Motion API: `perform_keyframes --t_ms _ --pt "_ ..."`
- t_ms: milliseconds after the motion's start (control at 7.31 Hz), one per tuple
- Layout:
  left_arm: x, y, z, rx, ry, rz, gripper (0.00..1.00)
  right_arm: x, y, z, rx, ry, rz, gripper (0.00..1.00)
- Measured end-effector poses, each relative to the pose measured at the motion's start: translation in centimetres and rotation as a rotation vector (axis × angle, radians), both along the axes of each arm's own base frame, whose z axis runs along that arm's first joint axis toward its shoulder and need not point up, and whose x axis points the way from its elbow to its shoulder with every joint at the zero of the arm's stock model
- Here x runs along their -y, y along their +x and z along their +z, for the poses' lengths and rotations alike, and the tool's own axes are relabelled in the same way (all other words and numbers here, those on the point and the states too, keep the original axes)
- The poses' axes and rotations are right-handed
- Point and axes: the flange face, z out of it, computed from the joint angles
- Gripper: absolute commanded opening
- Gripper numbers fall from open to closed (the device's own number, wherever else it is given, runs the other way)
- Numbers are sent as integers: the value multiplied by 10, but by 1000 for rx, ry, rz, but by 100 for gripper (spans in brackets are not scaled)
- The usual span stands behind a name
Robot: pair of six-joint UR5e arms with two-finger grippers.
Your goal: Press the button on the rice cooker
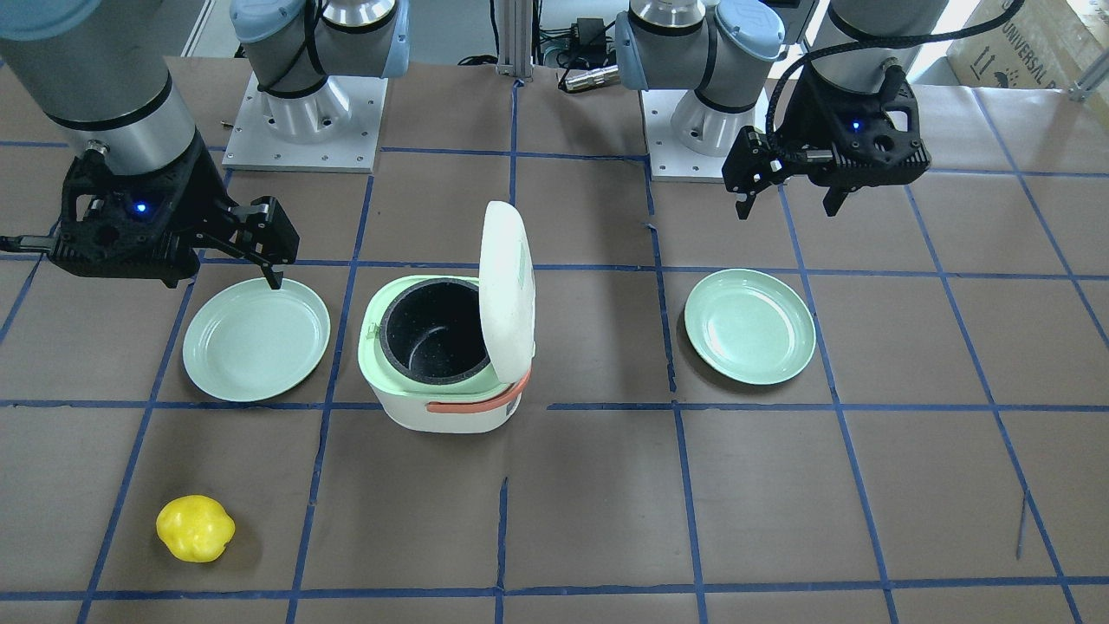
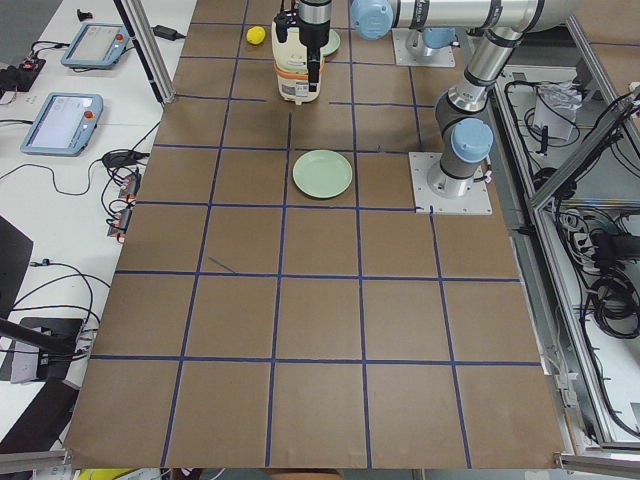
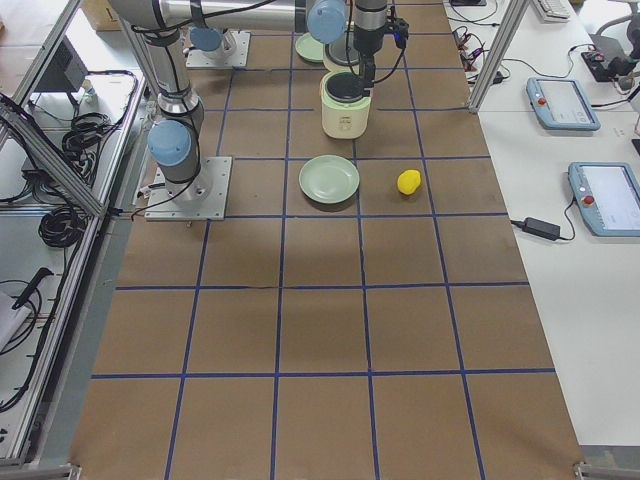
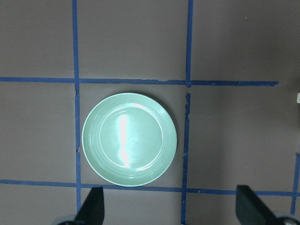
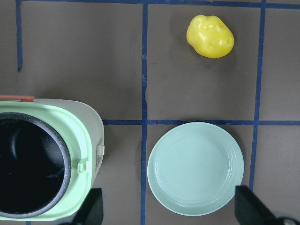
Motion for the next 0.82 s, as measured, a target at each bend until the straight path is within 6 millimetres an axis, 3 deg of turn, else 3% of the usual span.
perform_keyframes --t_ms 821 --pt "0 0 0 0 0 0 100 -2 10 -1 86 -14 9 99"
